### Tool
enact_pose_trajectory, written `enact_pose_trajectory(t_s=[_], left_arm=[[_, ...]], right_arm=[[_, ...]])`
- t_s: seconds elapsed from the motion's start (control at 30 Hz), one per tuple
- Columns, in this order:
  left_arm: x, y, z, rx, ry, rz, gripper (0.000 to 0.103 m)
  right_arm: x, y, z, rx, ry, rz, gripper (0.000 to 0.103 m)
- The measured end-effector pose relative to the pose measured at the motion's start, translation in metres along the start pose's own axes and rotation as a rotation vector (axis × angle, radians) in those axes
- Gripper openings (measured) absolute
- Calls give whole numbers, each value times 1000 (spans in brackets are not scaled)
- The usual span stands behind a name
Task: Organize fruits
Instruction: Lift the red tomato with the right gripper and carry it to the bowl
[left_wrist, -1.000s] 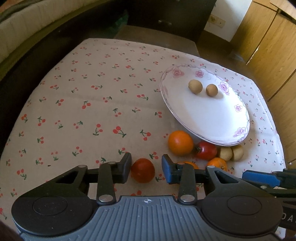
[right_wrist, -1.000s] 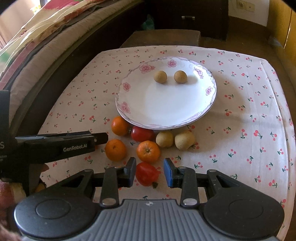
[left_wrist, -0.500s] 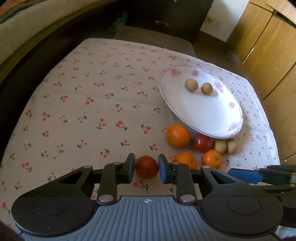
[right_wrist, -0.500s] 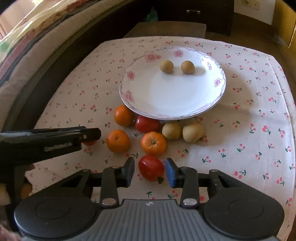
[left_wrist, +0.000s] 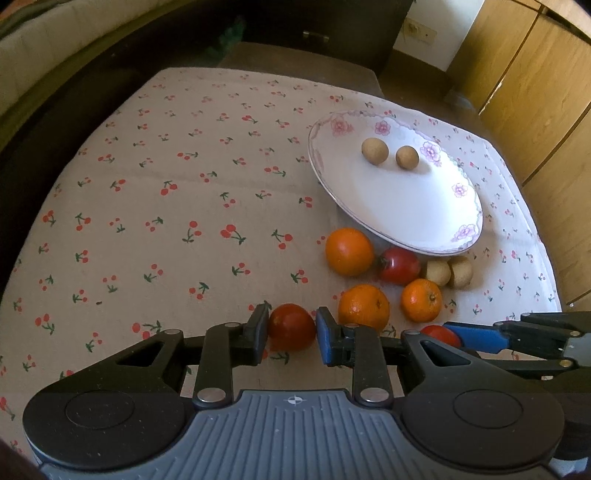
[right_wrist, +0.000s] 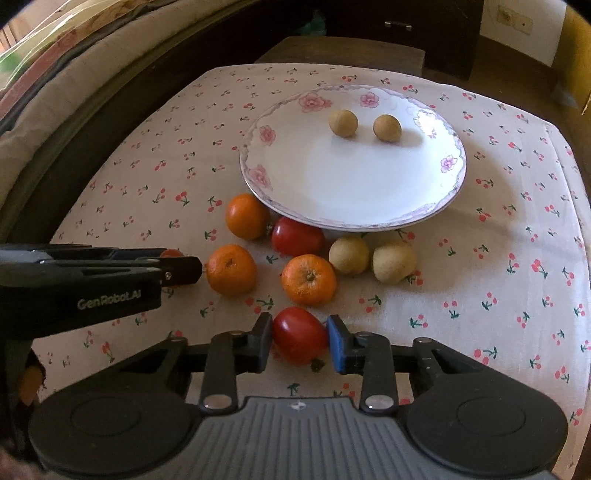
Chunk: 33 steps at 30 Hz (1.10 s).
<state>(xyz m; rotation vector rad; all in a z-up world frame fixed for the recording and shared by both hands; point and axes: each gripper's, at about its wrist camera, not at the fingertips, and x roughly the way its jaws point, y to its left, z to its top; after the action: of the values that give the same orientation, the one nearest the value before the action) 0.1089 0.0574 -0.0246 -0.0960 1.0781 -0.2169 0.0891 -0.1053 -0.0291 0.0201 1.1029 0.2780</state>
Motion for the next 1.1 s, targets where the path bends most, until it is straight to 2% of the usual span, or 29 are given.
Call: enact_pose_trajectory(t_s=[0.33,0.7,0.9,1.1], left_arm=[[-3,-6,-5,13,-6,-6,35],[-19,-26,-38,75,12,-45,35],[-17,-35,-46,109,14,-40,36],[-17,-35,-47,111,7,-40,38]], right_arm=[[-16,-6,-15,51,-17,-4,33],[-27,-8,-38,52,-9,-53,33],[-26,-4,-41,21,-3,-69,33],[-24,-9,-39,45,-5,-61,33]])
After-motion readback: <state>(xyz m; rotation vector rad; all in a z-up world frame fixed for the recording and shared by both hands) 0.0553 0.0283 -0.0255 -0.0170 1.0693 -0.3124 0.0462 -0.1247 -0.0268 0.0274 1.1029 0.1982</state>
